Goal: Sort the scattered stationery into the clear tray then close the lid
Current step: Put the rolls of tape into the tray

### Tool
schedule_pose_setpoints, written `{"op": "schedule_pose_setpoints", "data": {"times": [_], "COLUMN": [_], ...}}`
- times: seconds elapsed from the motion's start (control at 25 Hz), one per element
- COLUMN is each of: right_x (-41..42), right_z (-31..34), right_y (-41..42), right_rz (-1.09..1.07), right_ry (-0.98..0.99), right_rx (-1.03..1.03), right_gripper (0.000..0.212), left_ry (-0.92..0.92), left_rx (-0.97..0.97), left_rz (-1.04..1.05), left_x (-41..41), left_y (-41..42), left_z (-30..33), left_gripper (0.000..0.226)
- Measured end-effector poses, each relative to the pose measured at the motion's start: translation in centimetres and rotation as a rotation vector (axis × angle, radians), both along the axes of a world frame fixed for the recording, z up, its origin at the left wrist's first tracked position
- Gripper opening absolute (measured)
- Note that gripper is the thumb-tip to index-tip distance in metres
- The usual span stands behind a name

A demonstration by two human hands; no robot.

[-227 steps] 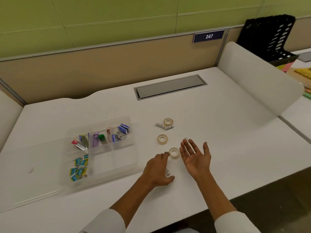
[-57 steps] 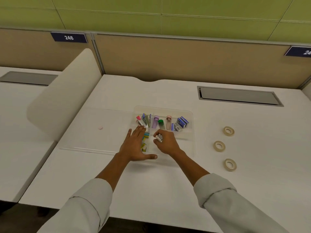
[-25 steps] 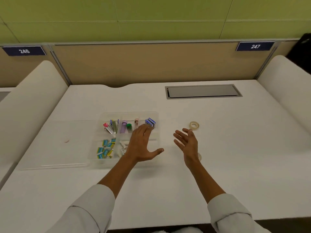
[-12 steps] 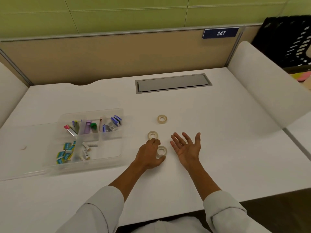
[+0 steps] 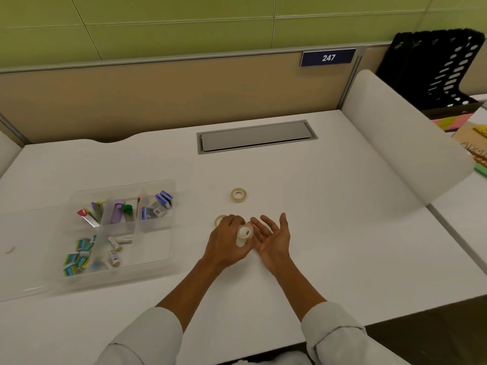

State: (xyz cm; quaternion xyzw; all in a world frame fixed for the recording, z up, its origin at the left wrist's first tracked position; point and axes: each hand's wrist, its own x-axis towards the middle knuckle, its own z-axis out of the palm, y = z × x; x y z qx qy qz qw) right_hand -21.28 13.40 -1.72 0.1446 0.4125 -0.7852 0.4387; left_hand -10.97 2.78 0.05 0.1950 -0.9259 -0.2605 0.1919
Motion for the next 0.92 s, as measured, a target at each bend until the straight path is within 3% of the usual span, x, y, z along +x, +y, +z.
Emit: {"op": "schedule_pose_setpoints", "data": {"times": [0.24, 0.4, 0.48, 0.72, 0.92], "right_x": [1.1, 0.4, 0.1, -0.6, -0.9], "right_z": [1.0, 1.0, 0.7, 0.2, 0.0], "right_y": [-2.4, -3.3, -3.5, -3.2, -2.3], "right_rz": [-0.029, -0.113, -0.149, -0.166, -0.179], "right_ry": [-0.105, -0.134, -0.143, -0.15, -0.157], "right_rx": [-0.097, -0.141, -0.159, -0.177, -0.176], "right_gripper": [0.066, 0.068, 0.069, 0.072, 0.074], "left_ry": [0.061, 0.089, 0.014, -0.462, -0.343], "left_rx": [-0.025, -0.049, -0.035, -0.025, 0.033], "left_rz": [-0.097, -0.024, 0.022, 0.09, 0.089], "left_x": [-1.4, -1.4, -1.5, -2.5, -2.5], "left_y": [-1.8, -4.8, -6.2, -6.7, -6.2], "left_z": [1.9, 1.4, 0.8, -1.2, -1.6], "left_gripper": [0.042, 0.04, 0.044, 0.066, 0.045]}}
